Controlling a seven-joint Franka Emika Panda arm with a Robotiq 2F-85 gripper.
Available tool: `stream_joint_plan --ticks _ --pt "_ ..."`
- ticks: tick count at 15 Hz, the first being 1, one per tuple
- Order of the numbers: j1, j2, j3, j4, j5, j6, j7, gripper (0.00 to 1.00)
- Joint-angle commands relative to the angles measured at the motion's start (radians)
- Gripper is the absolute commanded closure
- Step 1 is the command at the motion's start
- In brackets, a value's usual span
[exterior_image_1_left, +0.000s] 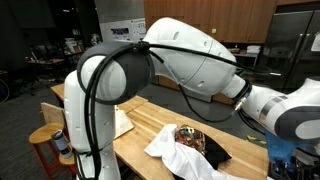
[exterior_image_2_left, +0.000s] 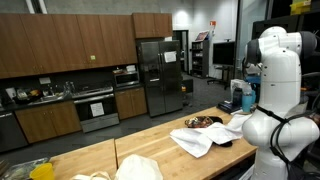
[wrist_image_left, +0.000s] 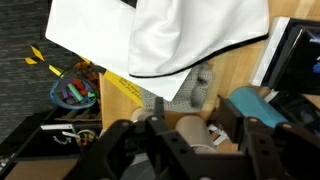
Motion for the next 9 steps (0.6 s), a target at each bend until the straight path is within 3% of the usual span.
stream_joint_plan --ticks 1,2,5,7,9 --pt "0.088 -0.161 0.025 -0.164 -0.110 0.075 -0.018 0.10" --pt "0.114 -0.208 0.033 -0.205 -0.145 0.077 -0.018 0.02" --pt "0.154 -0.343 0.084 -0.320 -0.324 0.042 -0.012 0.00" --pt "0.151 -0.452 0.140 -0.402 -0.392 -0.041 -0.050 0.00" --pt "0.152 -0.558 0.195 -0.464 -0.371 -0.189 -0.107 0.00"
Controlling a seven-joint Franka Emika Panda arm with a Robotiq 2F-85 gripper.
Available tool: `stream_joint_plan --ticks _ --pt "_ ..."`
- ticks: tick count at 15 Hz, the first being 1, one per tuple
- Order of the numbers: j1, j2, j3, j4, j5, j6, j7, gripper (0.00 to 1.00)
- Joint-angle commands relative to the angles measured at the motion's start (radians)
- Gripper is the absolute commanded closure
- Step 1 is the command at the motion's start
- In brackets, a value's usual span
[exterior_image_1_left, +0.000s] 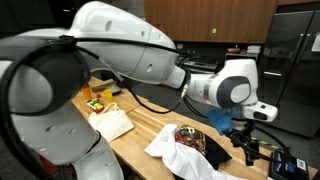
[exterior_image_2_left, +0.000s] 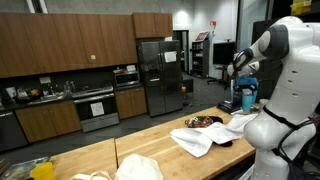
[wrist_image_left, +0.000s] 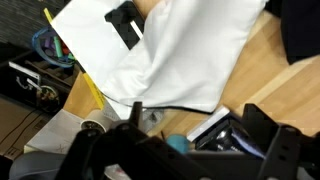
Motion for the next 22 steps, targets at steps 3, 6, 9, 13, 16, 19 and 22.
stream_joint_plan --ticks 3,6,9,13,16,19,22 --pt "0.004 -0.345 0.111 -0.217 0.044 -0.323 -0.193 0.00" --pt "-0.010 -0.316 0.136 -0.204 0.026 -0.335 -0.204 0.00" --pt "-0.010 -0.397 0.147 -0.283 0.013 -0.335 -0.243 0.00" --pt "-0.010 -0.404 0.146 -0.291 0.011 -0.334 -0.253 0.00" --pt "-0.010 -0.404 0.146 -0.291 0.011 -0.334 -0.254 0.00" --pt "-0.010 -0.404 0.146 -0.291 0.011 -0.334 -0.254 0.00" --pt "-0.010 -0.404 0.146 -0.291 0.011 -0.334 -0.254 0.00"
